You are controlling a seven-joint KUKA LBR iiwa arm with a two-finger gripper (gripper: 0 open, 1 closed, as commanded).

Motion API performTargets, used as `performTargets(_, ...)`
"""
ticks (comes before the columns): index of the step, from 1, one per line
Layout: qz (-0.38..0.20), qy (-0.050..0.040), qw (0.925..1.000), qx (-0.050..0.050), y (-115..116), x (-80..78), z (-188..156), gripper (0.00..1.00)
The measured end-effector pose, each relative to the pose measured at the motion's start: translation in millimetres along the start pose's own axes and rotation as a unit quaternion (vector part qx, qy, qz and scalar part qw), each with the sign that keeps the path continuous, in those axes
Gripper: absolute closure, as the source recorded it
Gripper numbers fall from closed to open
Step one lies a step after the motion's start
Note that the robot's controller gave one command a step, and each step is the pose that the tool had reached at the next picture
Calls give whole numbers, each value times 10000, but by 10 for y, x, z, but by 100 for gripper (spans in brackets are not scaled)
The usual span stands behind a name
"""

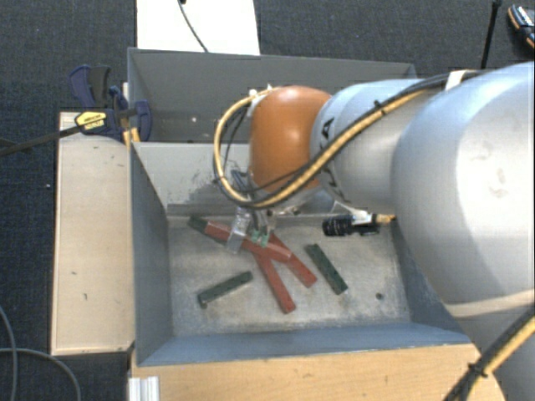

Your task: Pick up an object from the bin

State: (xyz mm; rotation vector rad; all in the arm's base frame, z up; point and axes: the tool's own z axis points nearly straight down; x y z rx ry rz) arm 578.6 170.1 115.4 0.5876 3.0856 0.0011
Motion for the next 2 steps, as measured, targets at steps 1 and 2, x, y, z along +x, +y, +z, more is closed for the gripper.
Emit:
performTargets(1,1,-9,10000,-6,1,-3,-111,100)
performTargets(2,2,-7,10000,-5,0,-2,-233,100)
